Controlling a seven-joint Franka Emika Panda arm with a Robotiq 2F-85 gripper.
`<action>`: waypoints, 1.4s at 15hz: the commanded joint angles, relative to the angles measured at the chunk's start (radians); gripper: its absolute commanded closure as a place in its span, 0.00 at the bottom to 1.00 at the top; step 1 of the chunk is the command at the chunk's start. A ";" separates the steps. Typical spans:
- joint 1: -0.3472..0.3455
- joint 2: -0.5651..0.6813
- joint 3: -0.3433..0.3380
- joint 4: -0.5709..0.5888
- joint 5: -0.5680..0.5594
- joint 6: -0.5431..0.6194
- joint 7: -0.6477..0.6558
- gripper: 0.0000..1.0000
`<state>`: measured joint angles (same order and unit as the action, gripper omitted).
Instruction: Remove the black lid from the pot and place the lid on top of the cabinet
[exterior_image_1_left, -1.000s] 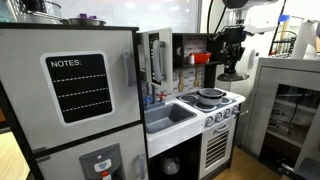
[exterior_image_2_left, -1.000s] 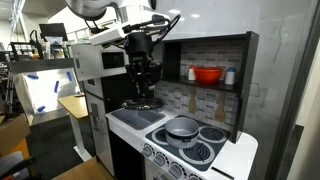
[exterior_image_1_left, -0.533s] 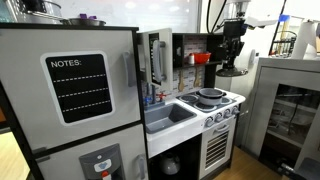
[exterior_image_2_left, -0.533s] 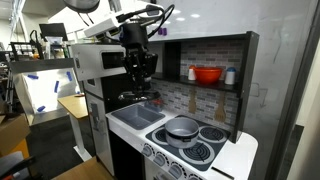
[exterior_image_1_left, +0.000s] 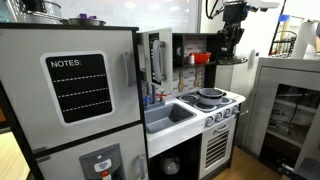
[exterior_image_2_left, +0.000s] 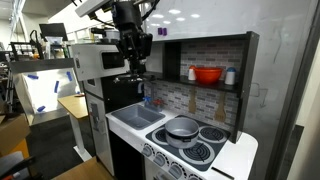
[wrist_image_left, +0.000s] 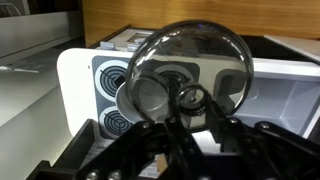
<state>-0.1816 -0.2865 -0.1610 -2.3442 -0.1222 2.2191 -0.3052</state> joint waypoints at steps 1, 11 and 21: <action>0.008 -0.019 -0.007 0.010 -0.028 -0.031 0.012 0.92; 0.001 -0.053 -0.048 -0.003 -0.018 -0.027 -0.015 0.92; 0.008 -0.092 -0.038 0.007 -0.029 -0.045 -0.006 0.92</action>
<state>-0.1806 -0.3570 -0.2067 -2.3466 -0.1235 2.2001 -0.3128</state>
